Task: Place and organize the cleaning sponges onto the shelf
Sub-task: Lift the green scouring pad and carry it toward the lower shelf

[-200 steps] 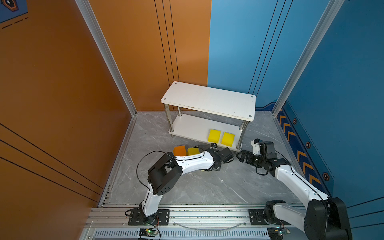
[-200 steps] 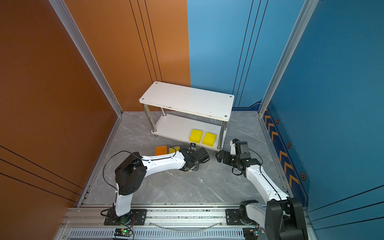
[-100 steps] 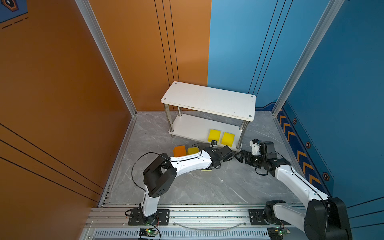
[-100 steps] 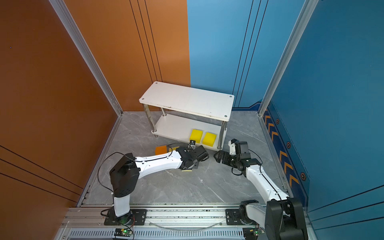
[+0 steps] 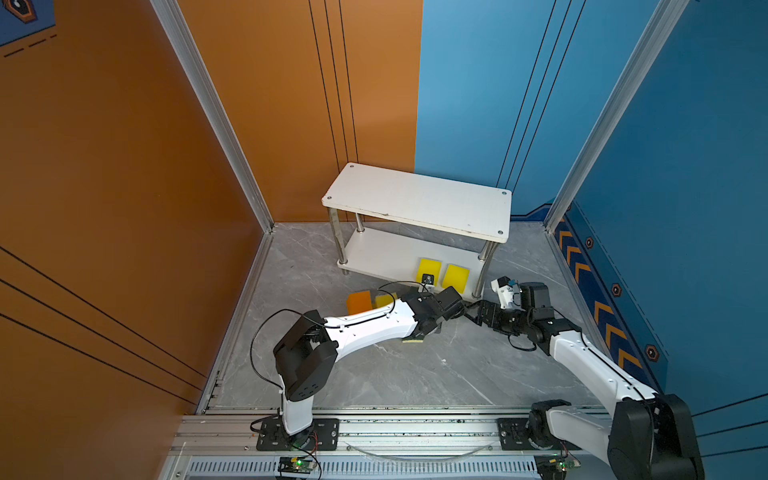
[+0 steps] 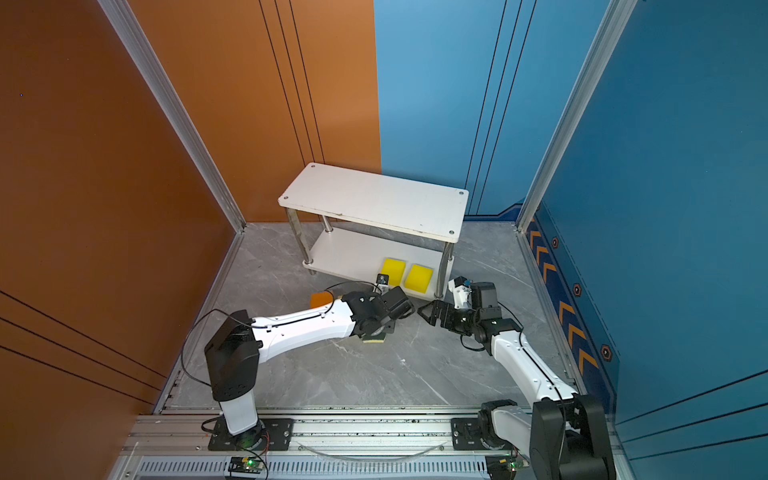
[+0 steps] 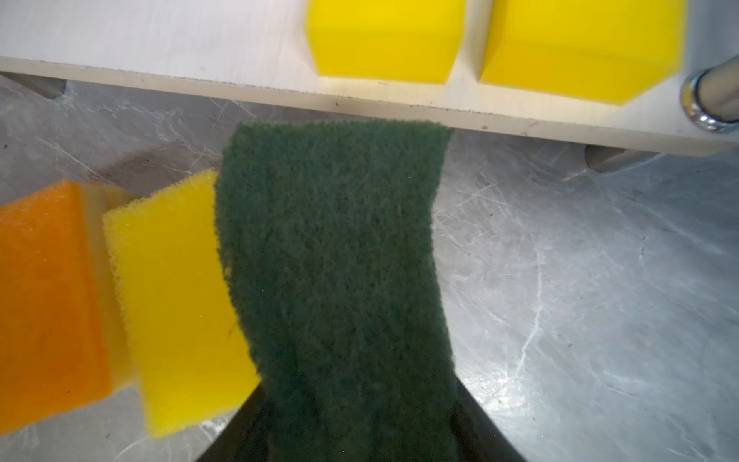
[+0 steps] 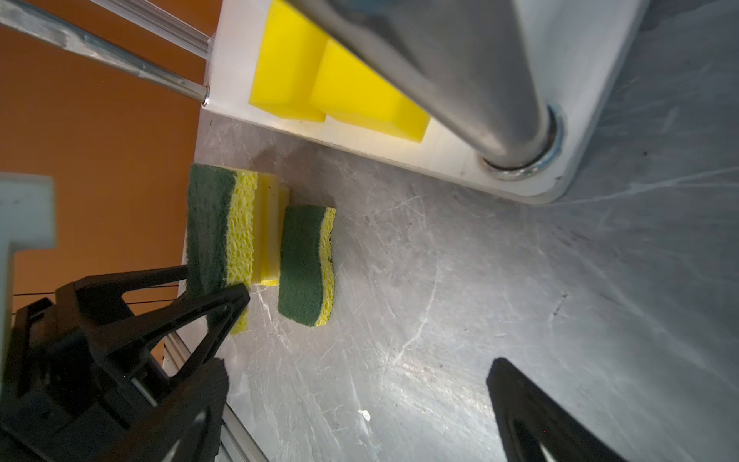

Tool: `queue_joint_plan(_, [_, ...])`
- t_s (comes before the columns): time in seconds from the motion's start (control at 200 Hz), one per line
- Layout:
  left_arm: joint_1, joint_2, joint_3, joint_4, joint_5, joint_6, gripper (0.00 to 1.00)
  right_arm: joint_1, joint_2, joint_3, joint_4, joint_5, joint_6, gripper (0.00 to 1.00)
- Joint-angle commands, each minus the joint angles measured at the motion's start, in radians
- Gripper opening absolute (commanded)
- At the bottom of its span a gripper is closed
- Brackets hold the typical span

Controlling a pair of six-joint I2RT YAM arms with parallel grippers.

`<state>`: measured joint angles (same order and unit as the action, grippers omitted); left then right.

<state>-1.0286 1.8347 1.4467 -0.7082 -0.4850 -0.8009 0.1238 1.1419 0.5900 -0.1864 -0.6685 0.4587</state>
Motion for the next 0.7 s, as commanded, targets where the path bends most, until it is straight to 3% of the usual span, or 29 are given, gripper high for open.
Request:
queue_joint_plan(0.0, [-0.007, -0.044, -0.019, -0.026, -0.04, 0.018, 0.56, 0.005, 0.005, -0.015, 0.031, -0.044, 0.02, 1.0])
queue_joint_plan(0.25, [0.013, -0.096, -0.038, -0.025, -0.067, 0.052, 0.56, 0.029, 0.001, -0.02, 0.031, -0.047, 0.021, 1.0])
queue_joint_plan(0.501, [0.05, -0.143, -0.037, -0.021, -0.12, 0.181, 0.57, 0.075, 0.004, -0.022, 0.038, -0.033, 0.033, 1.0])
queue_joint_plan(0.691, [0.103, -0.19, -0.089, 0.034, -0.101, 0.253, 0.57, 0.092, -0.013, -0.033, 0.044, -0.019, 0.043, 1.0])
